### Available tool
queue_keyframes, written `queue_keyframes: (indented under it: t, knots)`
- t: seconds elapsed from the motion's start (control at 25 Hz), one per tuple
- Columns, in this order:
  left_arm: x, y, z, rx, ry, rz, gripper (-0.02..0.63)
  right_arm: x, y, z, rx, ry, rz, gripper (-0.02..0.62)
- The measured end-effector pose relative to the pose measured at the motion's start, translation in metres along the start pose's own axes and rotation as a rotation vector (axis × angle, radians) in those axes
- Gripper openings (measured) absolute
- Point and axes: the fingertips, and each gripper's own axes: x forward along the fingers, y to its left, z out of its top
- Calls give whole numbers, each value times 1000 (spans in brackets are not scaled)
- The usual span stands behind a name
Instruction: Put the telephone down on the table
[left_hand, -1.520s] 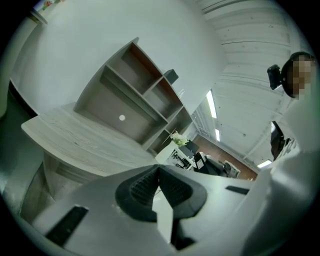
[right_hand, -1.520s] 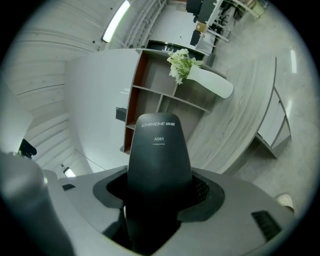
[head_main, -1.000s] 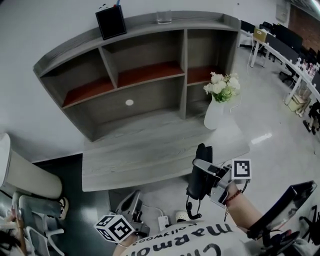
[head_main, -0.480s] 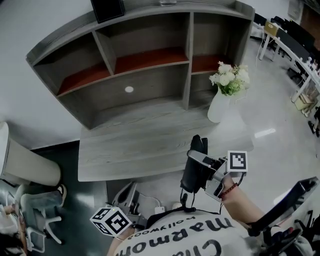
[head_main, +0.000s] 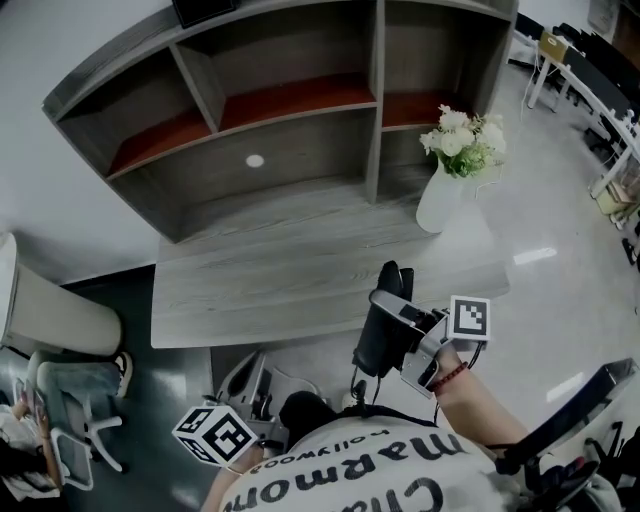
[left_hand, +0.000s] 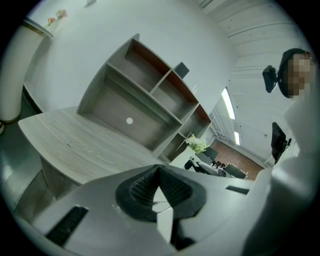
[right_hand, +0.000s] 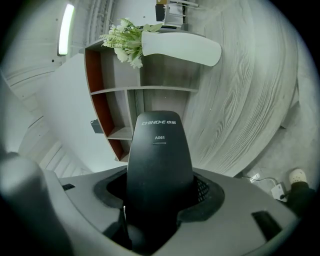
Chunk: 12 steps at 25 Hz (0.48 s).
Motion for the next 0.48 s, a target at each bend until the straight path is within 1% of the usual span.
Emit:
queue_keyframes:
  t: [0.2, 0.36, 0.48]
  knots:
    - [0, 1, -2, 9, 16, 18, 9, 11, -6, 3, 13, -7, -27, 282]
    - [1, 1, 0, 11, 12, 26, 9, 26, -3, 8, 10, -12, -25, 282]
    - [2, 1, 5, 0, -6, 13, 9, 37, 3, 12, 1, -21, -16, 282]
